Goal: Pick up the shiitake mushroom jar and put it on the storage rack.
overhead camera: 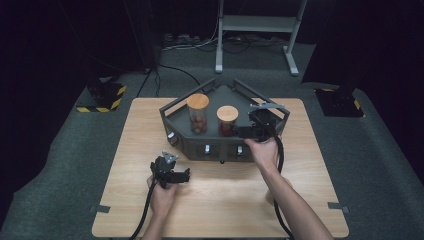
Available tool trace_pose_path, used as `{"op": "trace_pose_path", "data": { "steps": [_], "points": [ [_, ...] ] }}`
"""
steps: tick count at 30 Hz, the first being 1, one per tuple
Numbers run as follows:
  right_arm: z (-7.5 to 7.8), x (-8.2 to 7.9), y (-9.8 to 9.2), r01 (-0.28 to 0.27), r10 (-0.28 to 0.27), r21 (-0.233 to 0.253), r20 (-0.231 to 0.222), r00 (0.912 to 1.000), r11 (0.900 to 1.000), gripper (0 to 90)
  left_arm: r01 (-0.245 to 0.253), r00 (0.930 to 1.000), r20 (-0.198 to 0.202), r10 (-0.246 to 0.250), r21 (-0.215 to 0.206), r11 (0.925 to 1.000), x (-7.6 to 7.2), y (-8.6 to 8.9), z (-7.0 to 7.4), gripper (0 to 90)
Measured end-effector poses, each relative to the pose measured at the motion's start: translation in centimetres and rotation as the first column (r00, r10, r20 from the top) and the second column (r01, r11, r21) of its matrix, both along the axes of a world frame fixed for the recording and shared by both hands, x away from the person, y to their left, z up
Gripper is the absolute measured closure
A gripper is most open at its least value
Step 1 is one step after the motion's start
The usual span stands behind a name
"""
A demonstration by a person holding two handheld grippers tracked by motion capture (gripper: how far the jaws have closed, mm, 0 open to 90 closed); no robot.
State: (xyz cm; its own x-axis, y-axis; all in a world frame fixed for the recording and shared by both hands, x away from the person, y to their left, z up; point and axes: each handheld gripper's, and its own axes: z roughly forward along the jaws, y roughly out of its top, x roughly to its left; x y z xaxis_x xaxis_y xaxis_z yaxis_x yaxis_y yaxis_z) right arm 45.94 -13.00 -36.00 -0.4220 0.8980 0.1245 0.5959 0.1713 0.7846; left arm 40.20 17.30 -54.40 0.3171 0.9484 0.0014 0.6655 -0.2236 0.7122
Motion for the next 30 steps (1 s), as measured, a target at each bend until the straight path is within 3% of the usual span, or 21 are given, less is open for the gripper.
{"op": "trace_pose_path", "data": {
  "steps": [20, 30],
  "points": [
    [-0.2, 0.1, -3.3, -0.045, 0.047, -0.054, 0.048, 0.9977, 0.998, 4.9, 0.001, 1.0000, -0.001, -0.001, 0.000, 1.0000, 0.0, 0.0, 0.0, 2.6],
    [0.0, -0.1, -4.3, -0.081, 0.088, -0.079, 0.088, 0.9923, 0.994, 5.0, 0.001, 1.0000, -0.002, -0.001, 0.001, 1.0000, 0.0, 0.0, 0.0, 2.6]
  ]
}}
